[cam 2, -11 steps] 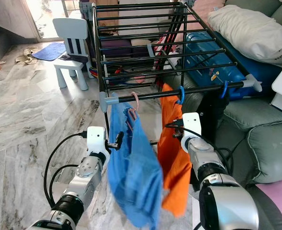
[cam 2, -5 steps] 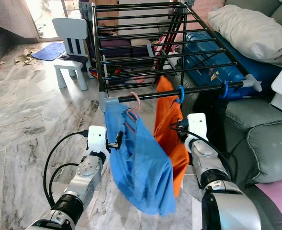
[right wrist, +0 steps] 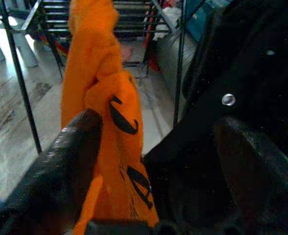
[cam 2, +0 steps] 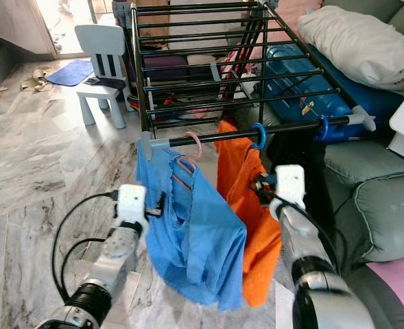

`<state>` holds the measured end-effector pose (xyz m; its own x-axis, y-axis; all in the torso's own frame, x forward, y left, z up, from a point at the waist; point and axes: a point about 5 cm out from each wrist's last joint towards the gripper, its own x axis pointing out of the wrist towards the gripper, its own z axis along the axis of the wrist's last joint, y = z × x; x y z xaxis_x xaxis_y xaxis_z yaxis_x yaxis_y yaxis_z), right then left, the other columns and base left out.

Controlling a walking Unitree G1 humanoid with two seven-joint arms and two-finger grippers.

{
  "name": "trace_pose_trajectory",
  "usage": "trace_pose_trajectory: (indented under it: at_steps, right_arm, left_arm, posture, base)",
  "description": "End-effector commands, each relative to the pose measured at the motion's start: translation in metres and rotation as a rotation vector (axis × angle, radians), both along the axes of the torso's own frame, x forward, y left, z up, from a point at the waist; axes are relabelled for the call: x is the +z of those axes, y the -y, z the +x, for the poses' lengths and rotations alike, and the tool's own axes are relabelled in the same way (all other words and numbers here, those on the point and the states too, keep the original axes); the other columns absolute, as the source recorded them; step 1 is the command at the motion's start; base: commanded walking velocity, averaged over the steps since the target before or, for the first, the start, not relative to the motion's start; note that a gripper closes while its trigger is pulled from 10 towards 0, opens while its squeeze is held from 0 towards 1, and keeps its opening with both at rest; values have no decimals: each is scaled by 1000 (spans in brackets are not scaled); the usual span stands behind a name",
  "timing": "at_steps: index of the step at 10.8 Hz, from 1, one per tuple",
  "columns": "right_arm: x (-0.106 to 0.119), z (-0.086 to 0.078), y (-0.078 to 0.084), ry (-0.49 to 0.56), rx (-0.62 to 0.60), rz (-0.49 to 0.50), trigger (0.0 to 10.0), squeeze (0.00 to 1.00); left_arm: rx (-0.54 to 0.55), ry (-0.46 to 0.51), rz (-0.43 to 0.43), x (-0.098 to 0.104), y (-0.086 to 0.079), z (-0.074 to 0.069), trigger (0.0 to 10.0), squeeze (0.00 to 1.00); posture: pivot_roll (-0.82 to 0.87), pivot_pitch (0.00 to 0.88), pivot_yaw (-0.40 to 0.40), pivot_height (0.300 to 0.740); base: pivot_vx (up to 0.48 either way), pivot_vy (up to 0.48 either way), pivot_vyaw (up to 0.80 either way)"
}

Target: Hang hanger

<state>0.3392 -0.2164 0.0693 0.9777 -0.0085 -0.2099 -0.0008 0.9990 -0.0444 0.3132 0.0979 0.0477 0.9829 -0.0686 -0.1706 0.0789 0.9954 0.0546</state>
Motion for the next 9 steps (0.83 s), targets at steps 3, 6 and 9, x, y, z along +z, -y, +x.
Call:
trace_pose_trajectory:
  at_steps: [3, 6, 9]
  right_arm:
    - [0, -19, 8, 85, 14, 17, 10000, 1000]
    - [-3, -29, 8, 79, -12, 23, 10000, 1000]
    - [4, -34, -1, 104, -3, 2, 10000, 0]
  left_arm:
    - [46, 70, 19, 10, -22, -3, 10000, 0]
    - [41, 156, 2, 20, -28, -16, 10000, 0]
    - [22, 135, 11, 20, -27, -22, 10000, 0]
  posture:
    - [-50, 48, -14, 740]
    - [-44, 54, 2, 740]
    - [-45, 59, 1, 740]
  base:
    - [0, 0, 0]
    - [0, 0, 0]
    - [0, 0, 0]
